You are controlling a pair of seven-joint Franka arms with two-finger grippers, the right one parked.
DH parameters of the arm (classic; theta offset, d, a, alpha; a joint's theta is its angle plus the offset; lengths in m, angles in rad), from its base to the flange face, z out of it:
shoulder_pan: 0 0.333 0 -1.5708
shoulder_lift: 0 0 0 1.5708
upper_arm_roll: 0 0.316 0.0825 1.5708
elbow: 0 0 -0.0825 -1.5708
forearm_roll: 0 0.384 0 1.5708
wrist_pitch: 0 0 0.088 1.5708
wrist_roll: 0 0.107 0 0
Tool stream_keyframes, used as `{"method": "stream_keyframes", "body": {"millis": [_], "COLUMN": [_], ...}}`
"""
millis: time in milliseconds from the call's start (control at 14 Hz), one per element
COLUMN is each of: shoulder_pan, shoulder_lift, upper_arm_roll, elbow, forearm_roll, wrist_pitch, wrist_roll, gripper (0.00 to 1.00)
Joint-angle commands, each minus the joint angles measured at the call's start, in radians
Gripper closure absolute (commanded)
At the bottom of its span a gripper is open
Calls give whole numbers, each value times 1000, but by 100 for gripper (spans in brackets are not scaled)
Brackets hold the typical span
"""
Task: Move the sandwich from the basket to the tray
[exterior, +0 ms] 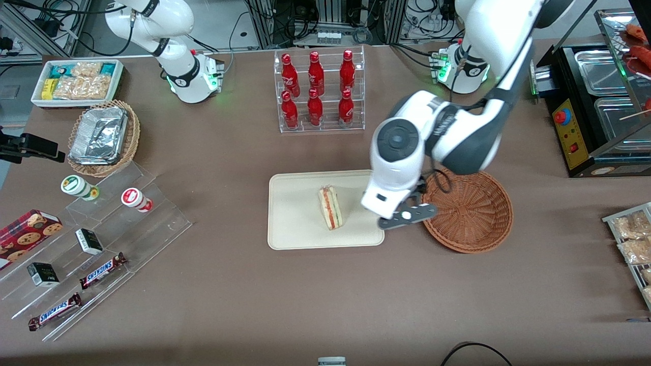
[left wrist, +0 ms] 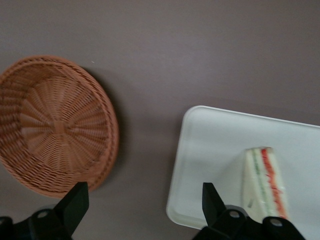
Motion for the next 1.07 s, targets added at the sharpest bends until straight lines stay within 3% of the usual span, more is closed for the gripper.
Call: {"method": "stream_keyframes", "body": {"millis": [0,286,429,643,1000], "shoulder_pan": [62,102,151,220,270], "shoulder_lift": [-87,-120,-157,-208,-352], "upper_arm_roll": [-6,-7,-3,0,90], "elbow": [-94,-109,-123,-163,-215], "forearm_roll": [-1,-19,-82,-110,-222], "wrist_pitch": [8,2,-5,-21,-132], "wrist_roll": [73,111,220,318,709], "gripper": [0,0,0,0,0]}}
